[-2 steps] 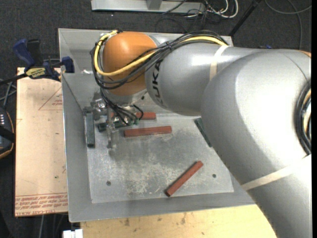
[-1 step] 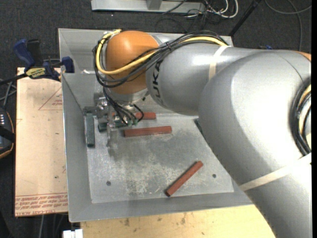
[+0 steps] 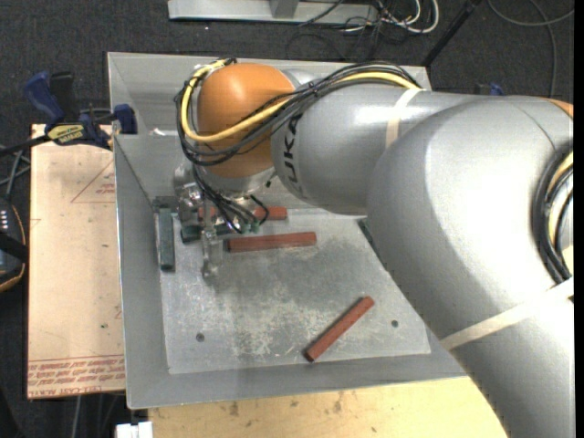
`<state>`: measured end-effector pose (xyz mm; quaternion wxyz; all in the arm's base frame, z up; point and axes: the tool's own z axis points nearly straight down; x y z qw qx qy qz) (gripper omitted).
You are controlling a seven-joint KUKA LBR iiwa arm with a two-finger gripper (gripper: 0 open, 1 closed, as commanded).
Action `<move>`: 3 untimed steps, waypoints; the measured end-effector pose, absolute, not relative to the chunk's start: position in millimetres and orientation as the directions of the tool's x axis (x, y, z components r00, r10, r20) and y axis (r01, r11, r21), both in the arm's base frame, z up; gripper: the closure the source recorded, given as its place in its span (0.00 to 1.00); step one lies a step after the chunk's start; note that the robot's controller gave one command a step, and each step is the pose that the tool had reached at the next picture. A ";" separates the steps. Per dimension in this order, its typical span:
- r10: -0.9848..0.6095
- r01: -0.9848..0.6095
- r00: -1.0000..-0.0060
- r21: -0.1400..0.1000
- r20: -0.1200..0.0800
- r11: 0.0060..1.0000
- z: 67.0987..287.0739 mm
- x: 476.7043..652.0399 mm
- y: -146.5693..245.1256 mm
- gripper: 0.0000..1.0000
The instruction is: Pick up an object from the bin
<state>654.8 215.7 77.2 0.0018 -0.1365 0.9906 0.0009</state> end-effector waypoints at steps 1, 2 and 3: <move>-0.246 -0.246 -0.969 0.002 -0.002 0.969 82.9 653.9 224.8 0.00; -0.188 -0.188 -0.982 0.002 -0.002 0.982 83.0 655.5 214.0 0.00; -0.114 -0.114 -0.993 0.001 -0.003 0.993 84.4 656.5 224.7 0.00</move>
Offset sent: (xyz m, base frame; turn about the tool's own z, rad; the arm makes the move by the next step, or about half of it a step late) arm 0.0010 -0.0072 0.0053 0.1012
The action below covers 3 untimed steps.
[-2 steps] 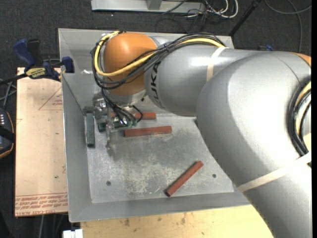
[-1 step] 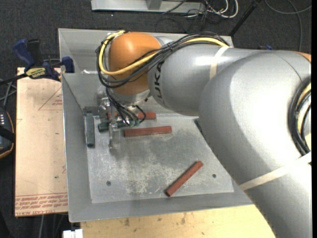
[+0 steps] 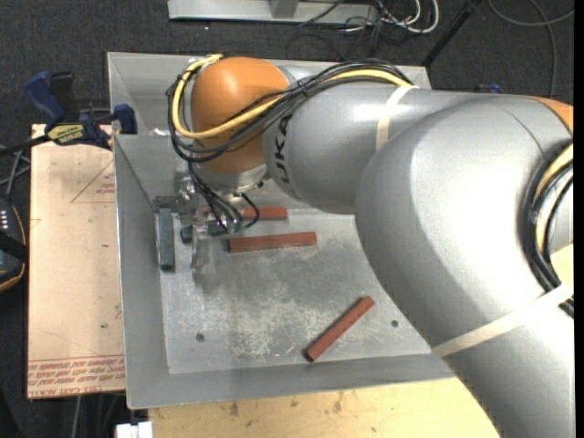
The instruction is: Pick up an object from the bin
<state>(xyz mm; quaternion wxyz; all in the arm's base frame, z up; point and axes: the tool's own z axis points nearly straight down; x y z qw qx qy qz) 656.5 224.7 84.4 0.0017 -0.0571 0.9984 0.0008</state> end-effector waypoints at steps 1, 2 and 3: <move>-0.204 -0.204 -0.979 0.002 -0.002 0.979 84.2 654.9 201.3 0.00; -0.139 -0.139 -0.990 0.001 -0.005 0.990 82.8 656.7 222.2 0.00; -0.170 -0.170 -0.985 0.003 -0.002 0.985 87.1 652.8 212.1 0.00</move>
Offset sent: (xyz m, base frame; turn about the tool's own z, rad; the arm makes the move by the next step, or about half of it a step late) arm -0.0015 0.0226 -0.0034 0.0276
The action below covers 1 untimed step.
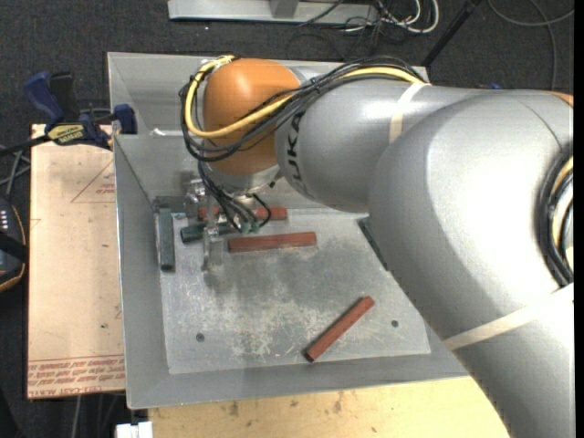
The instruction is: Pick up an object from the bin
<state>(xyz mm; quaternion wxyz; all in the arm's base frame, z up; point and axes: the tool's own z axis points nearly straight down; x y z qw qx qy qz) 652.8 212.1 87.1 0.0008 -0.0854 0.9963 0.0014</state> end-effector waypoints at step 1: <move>-0.185 -0.185 -0.983 0.001 -0.001 0.983 87.6 653.7 203.5 0.00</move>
Offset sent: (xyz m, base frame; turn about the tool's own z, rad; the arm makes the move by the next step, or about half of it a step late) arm -0.0200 -0.0199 -0.0171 -0.2221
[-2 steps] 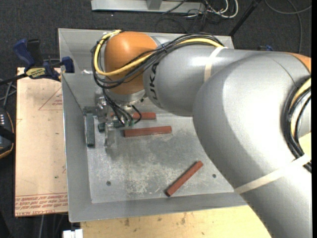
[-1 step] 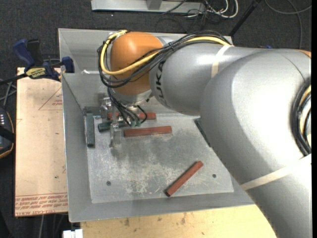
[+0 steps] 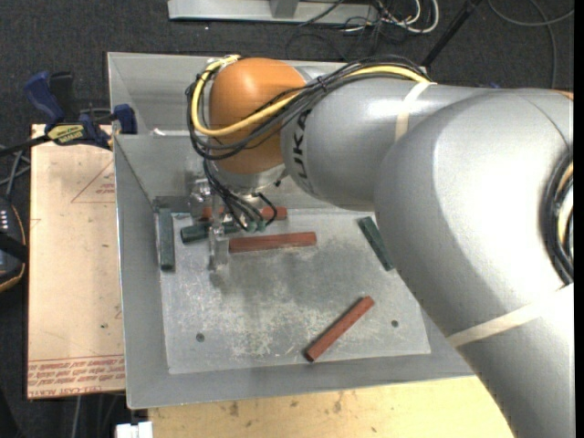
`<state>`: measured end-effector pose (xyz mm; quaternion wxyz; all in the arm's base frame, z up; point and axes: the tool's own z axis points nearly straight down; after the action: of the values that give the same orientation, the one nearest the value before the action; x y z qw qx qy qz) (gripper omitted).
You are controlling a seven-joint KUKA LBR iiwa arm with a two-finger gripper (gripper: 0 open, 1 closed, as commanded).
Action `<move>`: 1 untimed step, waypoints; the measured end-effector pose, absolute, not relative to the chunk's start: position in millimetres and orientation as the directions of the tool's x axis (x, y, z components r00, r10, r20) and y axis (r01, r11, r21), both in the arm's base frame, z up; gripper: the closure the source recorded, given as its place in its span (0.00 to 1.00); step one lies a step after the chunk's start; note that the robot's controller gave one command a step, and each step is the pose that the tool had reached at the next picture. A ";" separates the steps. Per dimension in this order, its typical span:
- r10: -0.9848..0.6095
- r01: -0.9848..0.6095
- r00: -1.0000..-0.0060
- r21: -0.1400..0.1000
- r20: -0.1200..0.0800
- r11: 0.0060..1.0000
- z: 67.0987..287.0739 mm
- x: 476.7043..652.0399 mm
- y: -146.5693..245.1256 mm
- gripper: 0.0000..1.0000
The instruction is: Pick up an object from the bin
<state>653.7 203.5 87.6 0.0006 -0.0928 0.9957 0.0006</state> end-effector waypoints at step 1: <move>-0.380 -0.381 -0.925 0.002 -0.003 0.925 71.0 633.6 193.1 1.00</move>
Offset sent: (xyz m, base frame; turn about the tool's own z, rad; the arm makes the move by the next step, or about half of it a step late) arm 0.0000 0.0000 0.0000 0.0000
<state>633.6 193.1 71.0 0.0012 -0.1939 0.9810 0.0011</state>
